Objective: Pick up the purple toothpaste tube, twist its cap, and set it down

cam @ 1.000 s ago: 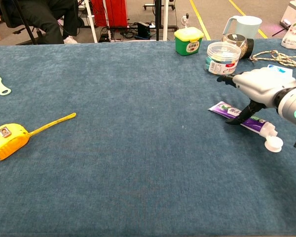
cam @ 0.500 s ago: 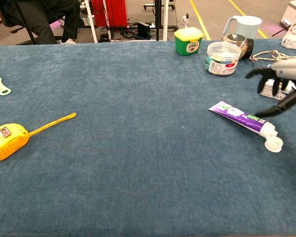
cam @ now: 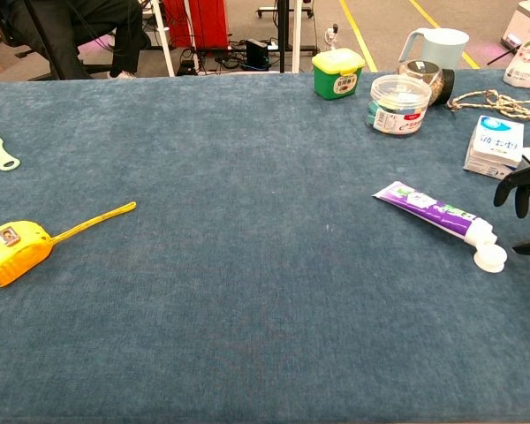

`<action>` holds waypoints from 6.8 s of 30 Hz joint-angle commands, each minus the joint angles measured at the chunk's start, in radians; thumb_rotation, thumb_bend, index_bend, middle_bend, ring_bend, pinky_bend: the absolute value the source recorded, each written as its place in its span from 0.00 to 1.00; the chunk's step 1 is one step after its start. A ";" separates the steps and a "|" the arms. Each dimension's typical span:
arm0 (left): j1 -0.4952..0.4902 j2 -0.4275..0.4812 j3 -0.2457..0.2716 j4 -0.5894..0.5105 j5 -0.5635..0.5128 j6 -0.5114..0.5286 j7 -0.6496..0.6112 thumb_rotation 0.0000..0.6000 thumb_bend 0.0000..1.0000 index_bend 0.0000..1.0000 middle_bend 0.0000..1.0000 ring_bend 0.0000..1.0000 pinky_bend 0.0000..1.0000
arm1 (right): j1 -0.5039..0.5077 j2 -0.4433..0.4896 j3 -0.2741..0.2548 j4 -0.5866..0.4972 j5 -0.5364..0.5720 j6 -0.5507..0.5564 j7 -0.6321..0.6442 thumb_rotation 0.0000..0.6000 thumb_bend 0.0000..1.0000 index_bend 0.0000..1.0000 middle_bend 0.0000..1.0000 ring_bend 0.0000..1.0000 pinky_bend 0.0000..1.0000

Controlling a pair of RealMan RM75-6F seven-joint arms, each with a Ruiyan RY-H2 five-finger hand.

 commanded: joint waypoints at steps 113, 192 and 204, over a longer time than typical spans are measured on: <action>0.039 0.036 0.021 0.017 0.052 0.033 -0.074 0.88 0.15 0.21 0.17 0.14 0.28 | 0.142 -0.111 -0.052 0.236 -0.336 -0.122 0.339 0.62 0.28 0.21 0.34 0.38 0.26; 0.046 0.048 0.034 0.049 0.077 0.055 -0.128 0.88 0.15 0.21 0.17 0.14 0.27 | -0.061 -0.238 -0.051 0.246 -0.379 0.129 0.155 0.66 0.28 0.41 0.43 0.46 0.36; 0.052 0.054 0.036 0.042 0.076 0.061 -0.122 0.88 0.15 0.21 0.17 0.14 0.27 | -0.066 -0.262 -0.041 0.294 -0.394 0.103 0.182 0.68 0.28 0.43 0.44 0.47 0.38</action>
